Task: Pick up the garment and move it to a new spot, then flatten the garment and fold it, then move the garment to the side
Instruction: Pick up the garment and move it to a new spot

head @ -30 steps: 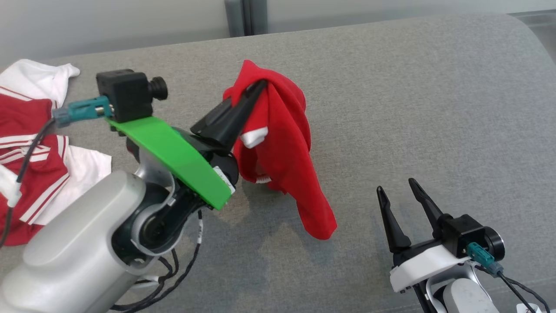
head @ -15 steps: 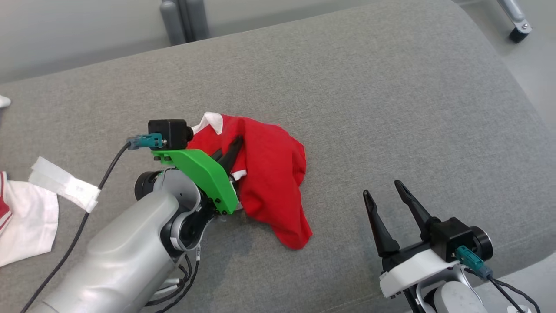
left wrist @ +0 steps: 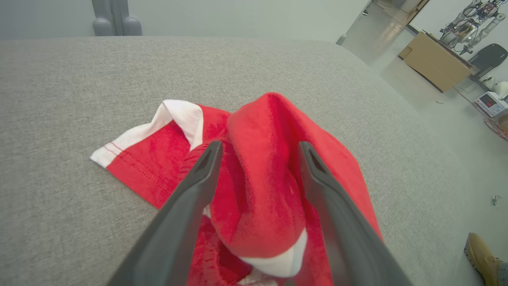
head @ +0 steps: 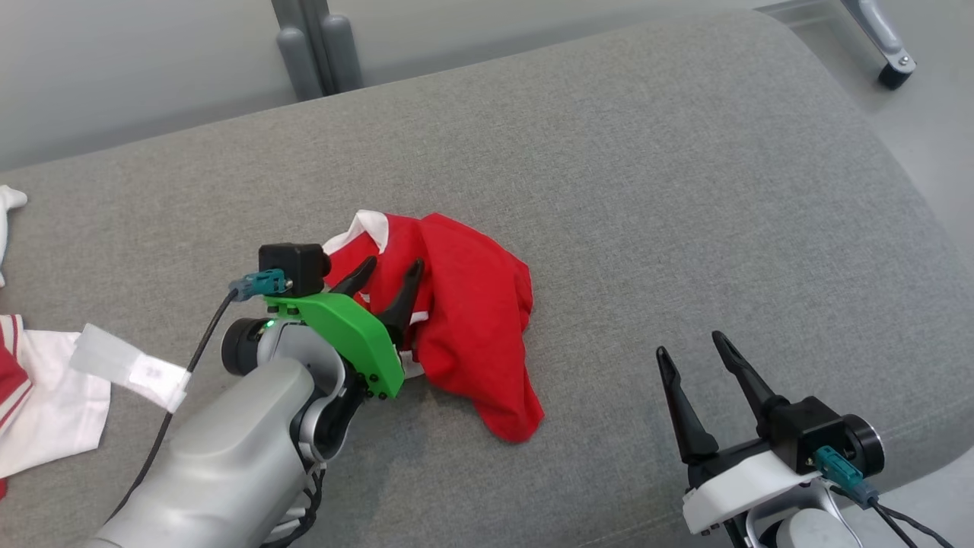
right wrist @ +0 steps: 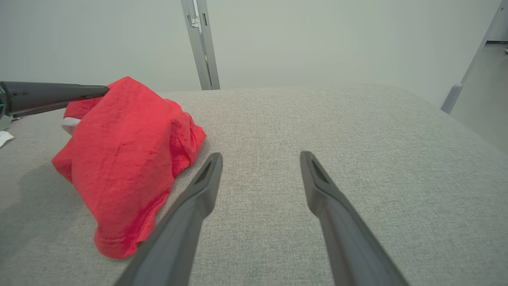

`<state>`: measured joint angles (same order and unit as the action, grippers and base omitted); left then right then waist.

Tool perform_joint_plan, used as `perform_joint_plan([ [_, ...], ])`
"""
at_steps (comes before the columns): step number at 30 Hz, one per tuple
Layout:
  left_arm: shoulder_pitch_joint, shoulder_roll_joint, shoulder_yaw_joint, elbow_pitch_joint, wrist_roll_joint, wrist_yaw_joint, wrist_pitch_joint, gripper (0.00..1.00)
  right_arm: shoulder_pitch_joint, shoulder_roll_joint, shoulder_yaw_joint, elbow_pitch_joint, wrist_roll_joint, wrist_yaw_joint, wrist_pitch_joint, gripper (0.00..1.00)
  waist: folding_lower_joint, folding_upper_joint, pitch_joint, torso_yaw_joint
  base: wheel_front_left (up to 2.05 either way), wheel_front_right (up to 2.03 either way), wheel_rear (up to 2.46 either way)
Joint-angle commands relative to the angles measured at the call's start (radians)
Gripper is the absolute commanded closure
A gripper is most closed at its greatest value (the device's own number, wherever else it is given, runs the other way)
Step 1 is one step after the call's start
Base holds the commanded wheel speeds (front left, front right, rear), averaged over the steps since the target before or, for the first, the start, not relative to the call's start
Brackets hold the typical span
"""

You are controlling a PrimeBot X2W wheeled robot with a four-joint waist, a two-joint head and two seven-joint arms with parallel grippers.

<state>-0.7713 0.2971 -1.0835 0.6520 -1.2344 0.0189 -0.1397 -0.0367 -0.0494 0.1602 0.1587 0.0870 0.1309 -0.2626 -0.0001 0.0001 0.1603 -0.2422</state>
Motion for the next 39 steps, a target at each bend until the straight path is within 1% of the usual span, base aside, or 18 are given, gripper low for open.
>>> perform_joint_plan([
  [1, 0.023, 0.011, 0.008, -0.007, 0.013, 0.01, -0.025, 0.0, 0.01, -0.002, -0.01, -0.011, -0.012, 0.0, -0.003, 0.0, 0.0001, -0.0001, -0.032, 0.031, 0.0, 0.0, 0.0],
  [3, 0.049, 0.023, 0.021, -0.028, 0.009, 0.016, -0.059, 0.0, 0.018, -0.002, -0.018, -0.019, -0.022, 0.0, -0.003, 0.0, 0.0001, -0.0001, -0.052, 0.045, 0.0, 0.0, 0.0],
  [6, 0.09, 0.05, 0.049, -0.073, 0.01, 0.036, -0.097, 0.0, 0.022, -0.002, -0.033, -0.035, -0.041, 0.0, -0.003, 0.0, 0.0001, -0.0001, -0.075, 0.071, 0.0, 0.0, 0.0],
  [11, 0.179, 0.103, 0.117, -0.177, 0.053, 0.093, -0.125, 0.0, 0.041, -0.002, -0.065, -0.067, -0.085, 0.0, -0.003, 0.0, 0.0001, -0.0001, -0.12, 0.128, 0.0, 0.0, 0.0],
  [12, 0.218, 0.118, 0.178, -0.233, 0.095, 0.114, -0.126, 0.0, 0.052, -0.002, -0.082, -0.081, -0.103, 0.0, -0.003, 0.0, 0.0001, -0.0001, -0.135, 0.153, 0.0, 0.0, 0.0],
  [13, 0.247, 0.124, 0.22, -0.259, 0.116, 0.126, -0.126, 0.0, 0.058, -0.002, -0.089, -0.086, -0.112, 0.0, -0.003, 0.0, 0.0001, -0.0001, -0.142, 0.165, 0.0, 0.0, 0.0],
  [16, 0.351, 0.141, 0.319, -0.324, 0.193, 0.144, -0.125, 0.0, 0.064, -0.006, -0.099, -0.097, -0.128, 0.0, -0.003, 0.0, 0.0001, -0.0001, -0.155, 0.185, 0.0, 0.0, 0.0],
  [19, 0.443, 0.156, 0.404, -0.366, 0.264, 0.146, -0.125, 0.0, 0.07, -0.015, -0.106, -0.101, -0.136, 0.0, -0.003, 0.0, 0.0001, -0.0001, -0.165, 0.2, 0.0, 0.0, 0.0],
  [23, 0.56, 0.165, 0.501, -0.408, 0.353, 0.126, -0.126, 0.0, 0.079, -0.016, -0.12, -0.109, -0.14, 0.0, -0.003, 0.0, 0.0001, -0.0001, -0.173, 0.216, 0.0, 0.0, 0.0],
  [25, 0.617, 0.162, 0.553, -0.415, 0.393, 0.116, -0.125, 0.0, 0.087, -0.015, -0.126, -0.112, -0.142, 0.0, -0.003, 0.0, 0.0001, -0.0001, -0.177, 0.221, 0.0, 0.0, 0.0],
  [26, 0.645, 0.15, 0.584, -0.418, 0.394, 0.107, -0.126, 0.0, 0.09, -0.015, -0.129, -0.113, -0.142, 0.0, -0.003, 0.0, 0.0001, -0.0001, -0.178, 0.224, 0.0, 0.0, 0.0],
  [29, 0.71, 0.141, 0.652, -0.421, 0.451, 0.072, -0.126, 0.0, 0.102, -0.012, -0.136, -0.109, -0.138, 0.0, -0.003, 0.0, 0.0001, -0.0001, -0.182, 0.227, 0.0, 0.0, 0.0],
  [33, 0.793, 0.11, 0.748, -0.423, 0.53, 0.019, -0.126, 0.0, 0.114, -0.01, -0.145, -0.099, -0.134, 0.0, -0.003, 0.0, 0.0001, -0.0001, -0.188, 0.227, 0.0, 0.0, 0.0],
  [36, 0.842, 0.077, 0.826, -0.419, 0.593, -0.016, -0.126, 0.0, 0.119, -0.008, -0.161, -0.088, -0.134, 0.0, -0.003, 0.0, 0.0001, -0.0001, -0.193, 0.227, 0.0, 0.0, 0.0],
  [37, 0.842, 0.077, 0.826, -0.419, 0.593, -0.016, -0.126, 0.0, 0.119, -0.008, -0.161, -0.088, -0.134, 0.0, -0.003, 0.0, 0.0001, -0.0001, -0.193, 0.227, 0.0, 0.0, 0.0],
  [39, 0.866, 0.057, 0.871, -0.42, 0.637, -0.046, -0.126, 0.0, 0.124, -0.007, -0.172, -0.081, -0.129, 0.0, -0.003, 0.0, 0.0001, -0.0001, -0.195, 0.226, 0.0, 0.0, 0.0],
])
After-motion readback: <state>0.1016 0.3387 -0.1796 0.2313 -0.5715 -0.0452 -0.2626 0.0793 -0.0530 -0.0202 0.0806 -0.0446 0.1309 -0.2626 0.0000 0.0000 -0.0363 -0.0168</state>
